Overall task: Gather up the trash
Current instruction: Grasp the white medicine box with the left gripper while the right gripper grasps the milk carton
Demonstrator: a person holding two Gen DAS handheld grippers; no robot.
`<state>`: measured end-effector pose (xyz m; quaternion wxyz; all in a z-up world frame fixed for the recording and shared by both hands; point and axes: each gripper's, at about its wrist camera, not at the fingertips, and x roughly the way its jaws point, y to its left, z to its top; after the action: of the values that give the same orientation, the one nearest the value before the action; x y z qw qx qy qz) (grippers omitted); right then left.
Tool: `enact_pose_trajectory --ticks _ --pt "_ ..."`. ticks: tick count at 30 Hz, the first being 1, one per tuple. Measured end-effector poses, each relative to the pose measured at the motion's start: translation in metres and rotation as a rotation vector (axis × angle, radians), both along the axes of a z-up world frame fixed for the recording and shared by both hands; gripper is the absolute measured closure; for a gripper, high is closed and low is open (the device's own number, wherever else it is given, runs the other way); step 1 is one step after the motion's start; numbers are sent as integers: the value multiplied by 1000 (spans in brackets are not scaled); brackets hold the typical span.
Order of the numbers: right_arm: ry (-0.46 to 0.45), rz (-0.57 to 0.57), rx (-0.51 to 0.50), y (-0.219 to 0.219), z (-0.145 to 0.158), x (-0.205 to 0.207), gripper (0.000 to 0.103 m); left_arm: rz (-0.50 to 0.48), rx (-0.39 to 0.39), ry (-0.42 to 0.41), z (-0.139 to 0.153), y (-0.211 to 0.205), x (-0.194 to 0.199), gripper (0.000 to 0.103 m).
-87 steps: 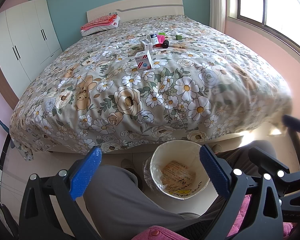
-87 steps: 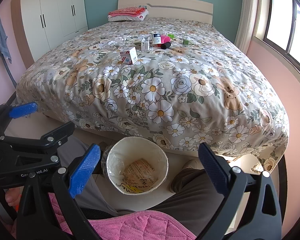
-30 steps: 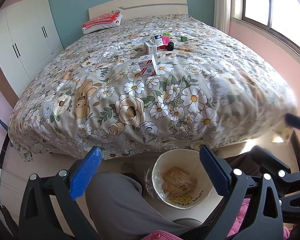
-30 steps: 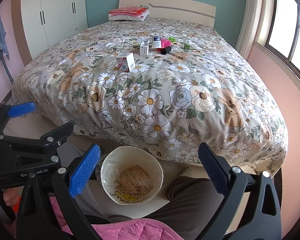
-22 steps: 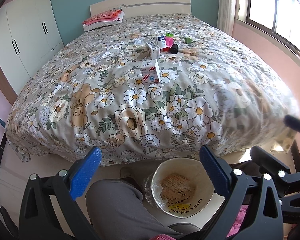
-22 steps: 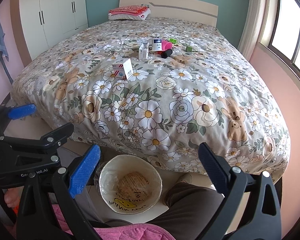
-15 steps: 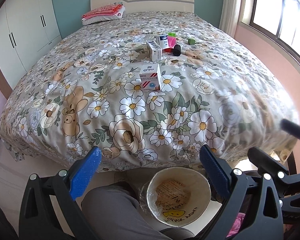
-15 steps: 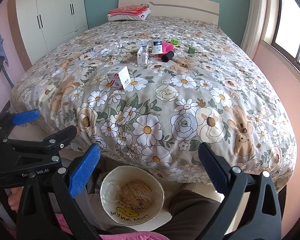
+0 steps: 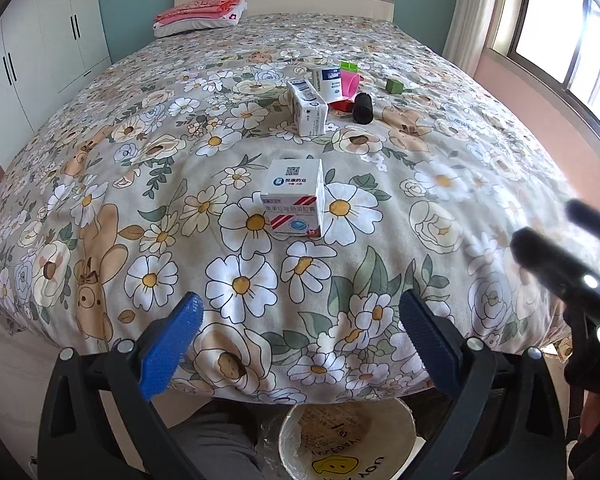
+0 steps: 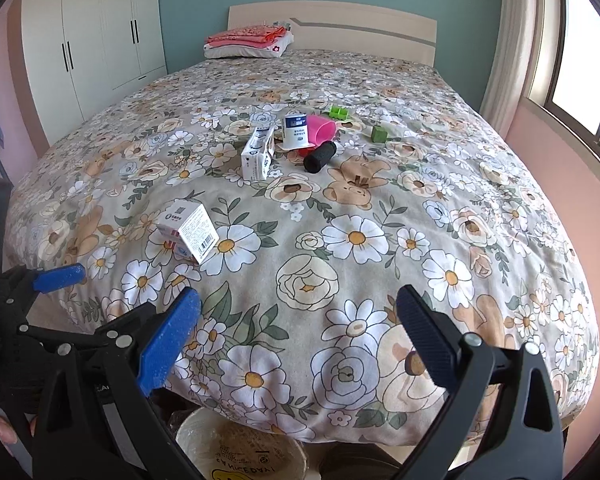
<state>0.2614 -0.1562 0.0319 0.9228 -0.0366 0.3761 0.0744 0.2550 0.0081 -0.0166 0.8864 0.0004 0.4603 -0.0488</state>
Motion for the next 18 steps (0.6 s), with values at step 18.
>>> enact_pose_trajectory --ticks 18 --pt "227 155 92 73 -33 261 7 2 -23 -38 -52 5 108 4"
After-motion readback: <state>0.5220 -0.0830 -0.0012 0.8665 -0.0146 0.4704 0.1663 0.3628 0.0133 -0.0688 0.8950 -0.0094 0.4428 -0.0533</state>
